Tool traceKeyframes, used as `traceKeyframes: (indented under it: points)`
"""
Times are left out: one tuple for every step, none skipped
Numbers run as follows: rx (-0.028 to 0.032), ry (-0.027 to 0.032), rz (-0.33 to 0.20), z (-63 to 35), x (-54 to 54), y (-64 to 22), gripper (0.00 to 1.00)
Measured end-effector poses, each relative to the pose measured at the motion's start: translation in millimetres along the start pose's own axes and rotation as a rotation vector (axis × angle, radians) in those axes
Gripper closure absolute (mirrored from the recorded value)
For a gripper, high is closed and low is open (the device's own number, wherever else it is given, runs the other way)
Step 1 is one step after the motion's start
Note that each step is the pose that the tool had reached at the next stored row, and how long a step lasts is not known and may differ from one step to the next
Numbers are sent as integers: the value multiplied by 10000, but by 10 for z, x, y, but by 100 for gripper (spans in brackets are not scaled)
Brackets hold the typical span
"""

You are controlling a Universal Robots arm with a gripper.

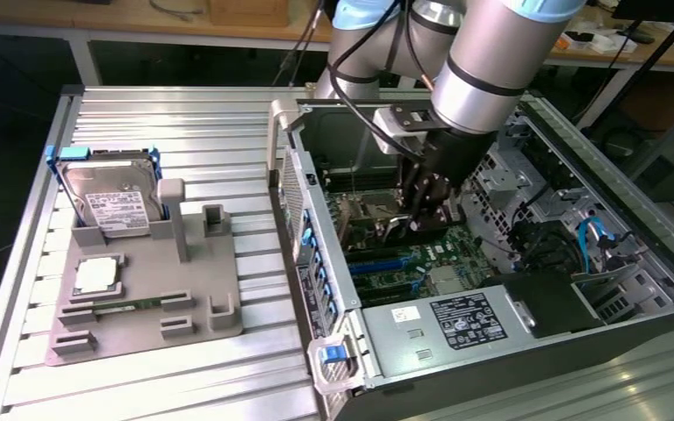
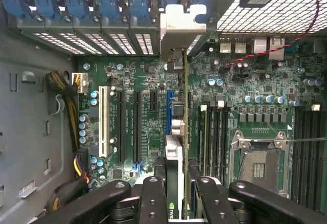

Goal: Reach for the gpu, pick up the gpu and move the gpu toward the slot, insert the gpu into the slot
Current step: 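Insert the gpu into the slot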

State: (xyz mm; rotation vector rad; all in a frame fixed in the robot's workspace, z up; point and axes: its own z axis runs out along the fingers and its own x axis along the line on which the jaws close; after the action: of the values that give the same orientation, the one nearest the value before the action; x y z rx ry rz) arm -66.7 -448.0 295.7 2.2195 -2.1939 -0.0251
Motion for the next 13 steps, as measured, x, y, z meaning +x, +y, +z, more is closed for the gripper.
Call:
traceKeyframes:
  points:
    - [0, 0, 0, 10, 2, 1, 73]
    - [0, 0, 0, 27, 4, 4, 73]
    - [0, 0, 0, 43, 6, 6, 73]
    - [0, 0, 0, 53, 7, 8, 73]
    - [0, 0, 0, 65, 9, 10, 73]
    - [0, 0, 1, 75, 9, 12, 73]
    - [4, 0, 2, 83, 10, 17, 73]
    - [20, 0, 1, 90, 10, 23, 73]
    - [67, 3, 0, 95, 10, 30, 73]
    - [131, 3, 1, 101, 10, 37, 73]
    - [185, 3, 1, 105, 10, 40, 73]
    - [223, 5, 1, 108, 10, 40, 73]
    - [237, 6, 1, 108, 10, 40, 73]
